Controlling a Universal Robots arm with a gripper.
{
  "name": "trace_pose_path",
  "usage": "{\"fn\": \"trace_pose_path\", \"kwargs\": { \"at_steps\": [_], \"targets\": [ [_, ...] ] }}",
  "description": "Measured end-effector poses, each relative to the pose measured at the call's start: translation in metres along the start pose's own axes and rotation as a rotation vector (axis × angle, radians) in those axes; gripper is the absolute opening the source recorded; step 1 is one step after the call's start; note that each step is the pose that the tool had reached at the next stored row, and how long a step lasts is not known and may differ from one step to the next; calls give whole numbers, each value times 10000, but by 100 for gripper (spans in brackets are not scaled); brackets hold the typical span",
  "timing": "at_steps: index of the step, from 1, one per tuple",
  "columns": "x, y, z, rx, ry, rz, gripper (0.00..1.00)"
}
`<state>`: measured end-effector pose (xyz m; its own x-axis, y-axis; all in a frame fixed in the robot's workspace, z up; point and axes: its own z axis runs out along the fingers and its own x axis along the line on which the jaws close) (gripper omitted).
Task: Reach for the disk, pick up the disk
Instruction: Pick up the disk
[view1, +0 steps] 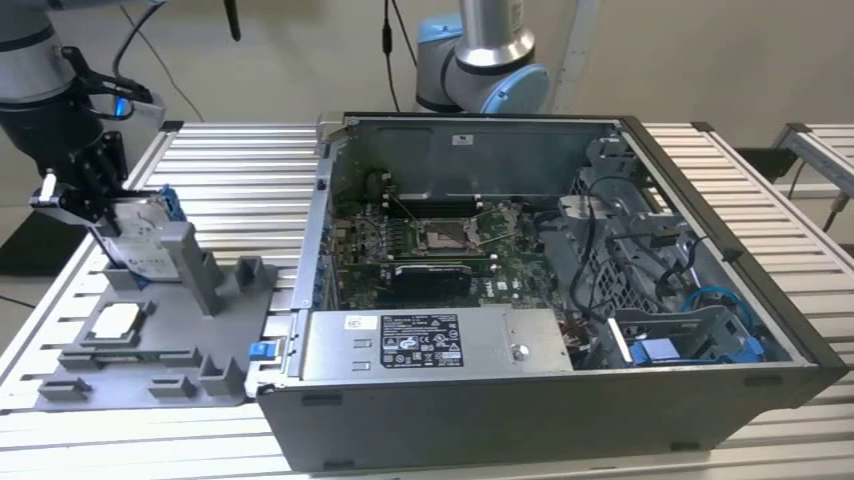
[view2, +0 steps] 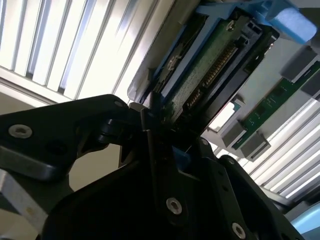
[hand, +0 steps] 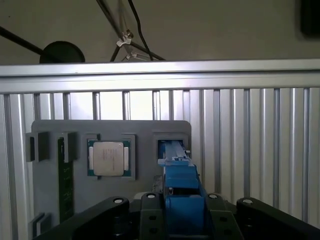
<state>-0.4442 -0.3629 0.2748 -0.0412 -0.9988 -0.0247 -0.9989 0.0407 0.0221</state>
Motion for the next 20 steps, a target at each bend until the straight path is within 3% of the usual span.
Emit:
{"fn": "trace_pose_path", "kwargs": {
  "at_steps": [11, 20],
  "targets": [
    [2, 0, -6, 0, -30, -3, 0],
    [0, 1, -60, -1, -29, -3, 0]
  ]
}}
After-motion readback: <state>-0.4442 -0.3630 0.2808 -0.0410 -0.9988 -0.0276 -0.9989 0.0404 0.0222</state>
